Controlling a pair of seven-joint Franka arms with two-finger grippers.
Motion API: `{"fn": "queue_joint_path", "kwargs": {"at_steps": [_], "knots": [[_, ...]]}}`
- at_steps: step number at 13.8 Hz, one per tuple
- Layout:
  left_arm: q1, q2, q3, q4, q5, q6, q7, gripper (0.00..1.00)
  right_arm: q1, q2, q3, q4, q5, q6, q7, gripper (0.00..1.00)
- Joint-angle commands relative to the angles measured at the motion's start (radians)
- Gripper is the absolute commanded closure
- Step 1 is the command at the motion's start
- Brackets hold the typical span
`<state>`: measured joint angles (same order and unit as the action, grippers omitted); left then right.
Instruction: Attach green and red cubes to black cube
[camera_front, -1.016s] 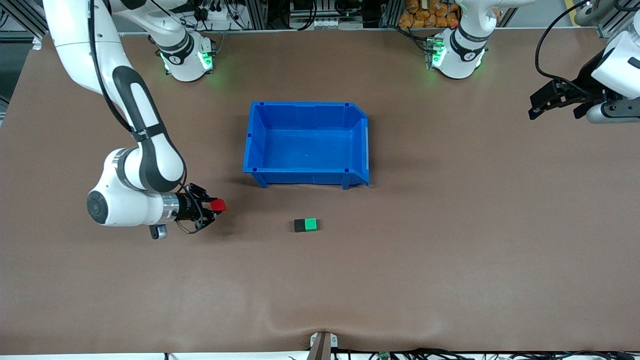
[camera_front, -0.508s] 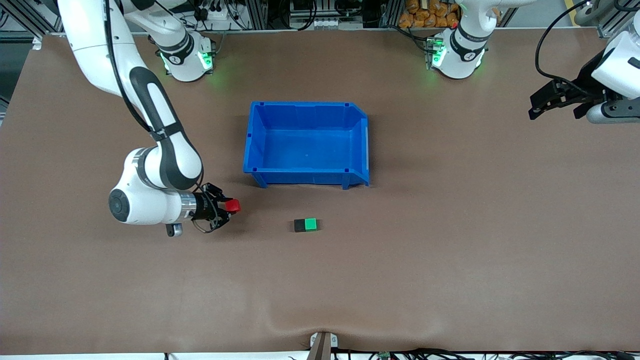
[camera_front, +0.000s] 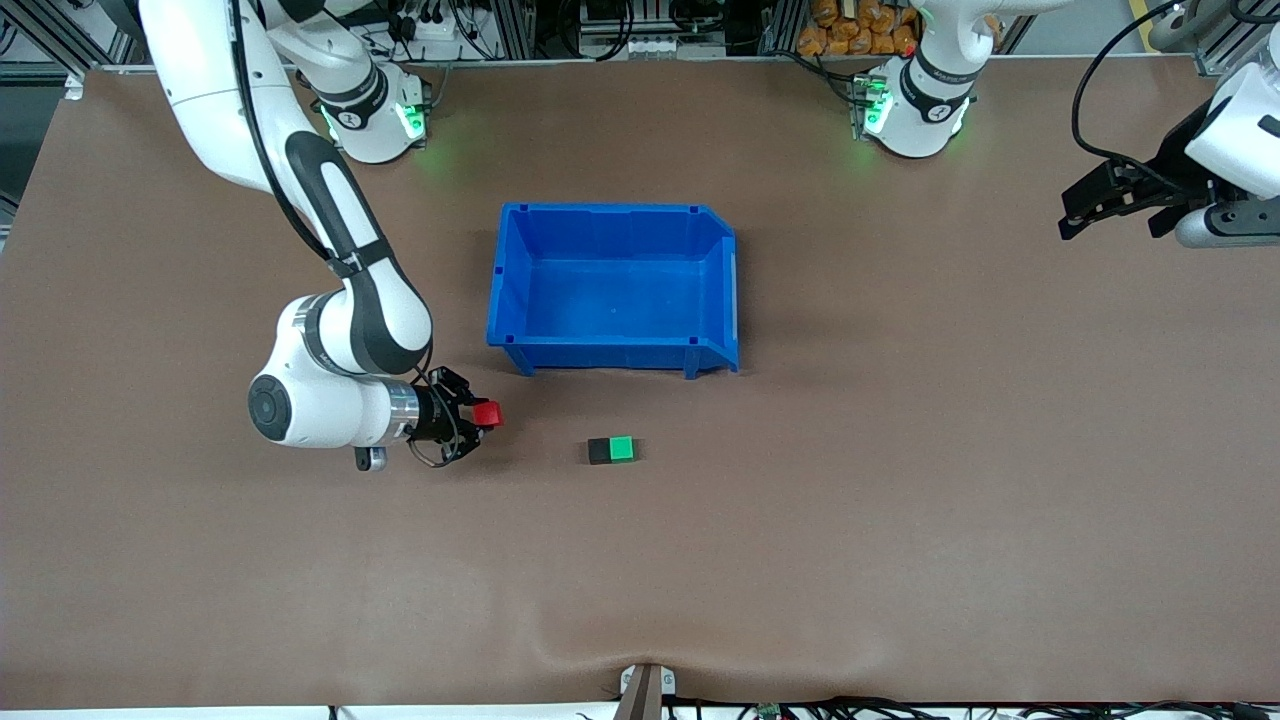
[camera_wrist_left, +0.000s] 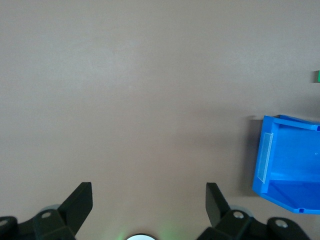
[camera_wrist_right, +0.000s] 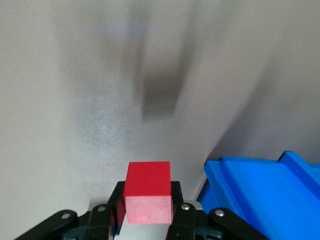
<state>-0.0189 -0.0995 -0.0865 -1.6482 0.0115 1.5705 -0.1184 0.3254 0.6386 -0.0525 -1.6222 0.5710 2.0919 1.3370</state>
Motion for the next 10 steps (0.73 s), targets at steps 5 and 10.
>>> {"fn": "queue_joint_path", "kwargs": {"at_steps": [5, 10], "knots": [[0.024, 0.000, -0.002, 0.002, -0.011, 0.008, 0.016, 0.00, 0.041, 0.064, -0.007, 0.073, 0.021, 0.082, 0.085, 1.00], [0.022, 0.000, -0.002, 0.004, -0.013, 0.009, 0.016, 0.00, 0.060, 0.098, -0.007, 0.123, 0.023, 0.083, 0.154, 1.00]]}}
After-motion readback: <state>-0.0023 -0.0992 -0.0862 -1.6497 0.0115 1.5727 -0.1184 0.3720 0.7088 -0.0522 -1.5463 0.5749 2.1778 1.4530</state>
